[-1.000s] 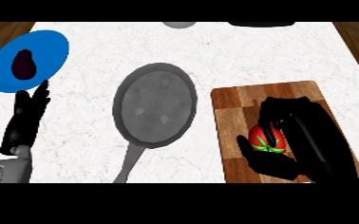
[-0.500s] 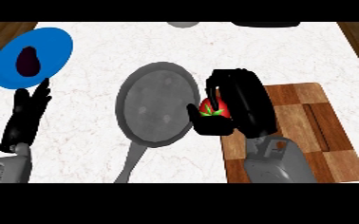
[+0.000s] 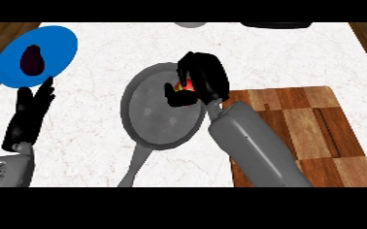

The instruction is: Pick the tomato from the cutting board and place it in the pan

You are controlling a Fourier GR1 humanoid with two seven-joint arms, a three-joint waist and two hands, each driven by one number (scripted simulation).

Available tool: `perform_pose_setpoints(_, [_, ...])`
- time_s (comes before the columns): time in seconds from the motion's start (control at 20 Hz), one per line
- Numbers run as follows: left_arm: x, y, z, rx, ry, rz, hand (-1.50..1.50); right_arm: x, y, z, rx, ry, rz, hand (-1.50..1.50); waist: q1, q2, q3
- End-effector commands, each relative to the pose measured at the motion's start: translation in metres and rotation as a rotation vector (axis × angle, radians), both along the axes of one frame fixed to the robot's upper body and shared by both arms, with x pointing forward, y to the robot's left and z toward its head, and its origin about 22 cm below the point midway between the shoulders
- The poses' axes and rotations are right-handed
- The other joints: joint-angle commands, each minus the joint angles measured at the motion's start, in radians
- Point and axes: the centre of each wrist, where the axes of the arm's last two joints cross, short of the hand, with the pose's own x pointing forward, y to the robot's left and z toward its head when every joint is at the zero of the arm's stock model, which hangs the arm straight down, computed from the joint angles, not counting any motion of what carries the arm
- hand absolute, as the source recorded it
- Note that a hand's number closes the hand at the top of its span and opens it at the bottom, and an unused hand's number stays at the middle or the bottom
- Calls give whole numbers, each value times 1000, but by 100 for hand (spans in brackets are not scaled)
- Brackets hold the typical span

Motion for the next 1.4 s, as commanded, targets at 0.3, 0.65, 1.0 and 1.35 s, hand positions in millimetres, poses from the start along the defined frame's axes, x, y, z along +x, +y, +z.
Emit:
perform_pose_setpoints(0.3, [6,-23,5,4,-10,-60,0,28,22,-45,40,102,-6,150,59,12,1])
perform_pose_setpoints(0.65, [24,-34,21,7,-43,-92,0,20,11,-78,186,201,-8,-150,101,27,2])
perform_pose_setpoints(1.0, [30,-34,20,11,-31,-107,0,29,17,-67,283,159,0,-150,105,27,2])
perform_pose_setpoints(1.35, [26,-42,14,6,-29,-106,0,29,18,-62,473,2,-52,-150,103,22,3])
